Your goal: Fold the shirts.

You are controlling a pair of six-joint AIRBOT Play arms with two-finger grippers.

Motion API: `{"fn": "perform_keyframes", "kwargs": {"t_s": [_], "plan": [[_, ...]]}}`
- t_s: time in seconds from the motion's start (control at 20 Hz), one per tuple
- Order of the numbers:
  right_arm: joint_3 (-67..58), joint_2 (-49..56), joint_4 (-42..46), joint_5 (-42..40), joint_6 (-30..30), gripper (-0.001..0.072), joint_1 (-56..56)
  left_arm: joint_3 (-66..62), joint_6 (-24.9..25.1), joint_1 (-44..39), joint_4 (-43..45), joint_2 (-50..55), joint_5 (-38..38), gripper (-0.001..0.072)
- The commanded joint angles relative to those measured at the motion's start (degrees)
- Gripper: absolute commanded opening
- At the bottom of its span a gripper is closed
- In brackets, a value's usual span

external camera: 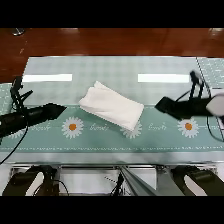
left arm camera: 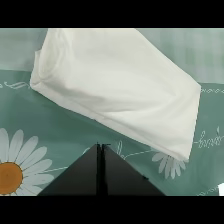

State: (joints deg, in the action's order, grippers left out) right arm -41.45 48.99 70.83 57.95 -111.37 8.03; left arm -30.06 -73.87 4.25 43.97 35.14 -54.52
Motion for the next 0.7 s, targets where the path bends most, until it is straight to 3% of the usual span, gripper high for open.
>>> {"fn": "perform_keyframes", "kwargs": {"t_s": [0.0, 0.15, 0.25, 0.35, 0.5, 0.55, 0.6, 0.65], "plan": [[19.65, -3.30, -20.81, -19.04, 2.91, 0.0626, -0.55, 0.04, 0.37, 0.02, 0.00, 0.31, 0.55, 0.0019], [18.45, 7.74, -34.45, -18.53, 17.92, 0.0626, -0.55, 0.04, 0.35, 0.02, -0.02, 1.42, 0.55, 0.0019], [15.50, 15.89, -40.96, -16.09, 24.76, 0.0626, -0.55, 0.04, 0.31, 0.00, -0.04, 2.03, 0.50, 0.0019], [10.80, 23.71, -44.41, -12.81, 29.24, 0.0626, -0.52, 0.04, 0.31, 0.00, -0.04, 2.03, 0.50, 0.0019], [3.19, 31.91, -44.83, -10.99, 30.53, 0.0610, 2.47, 0.04, 0.31, 0.00, -0.04, 2.03, 0.37, 0.0019], [0.70, 34.10, -44.78, -10.51, 30.95, 0.0566, 4.00, 0.04, 0.33, 0.02, -0.04, 2.03, 0.37, 0.0019], [-2.38, 36.26, -44.76, -8.70, 32.28, 0.0408, 5.27, 0.04, 0.28, 0.00, -0.04, 2.03, 0.35, 0.0019], [-5.68, 37.86, -44.50, -6.10, 34.86, 0.0196, 5.99, 0.04, 0.15, 0.02, -0.04, 2.03, 0.35, 0.0019]]}}
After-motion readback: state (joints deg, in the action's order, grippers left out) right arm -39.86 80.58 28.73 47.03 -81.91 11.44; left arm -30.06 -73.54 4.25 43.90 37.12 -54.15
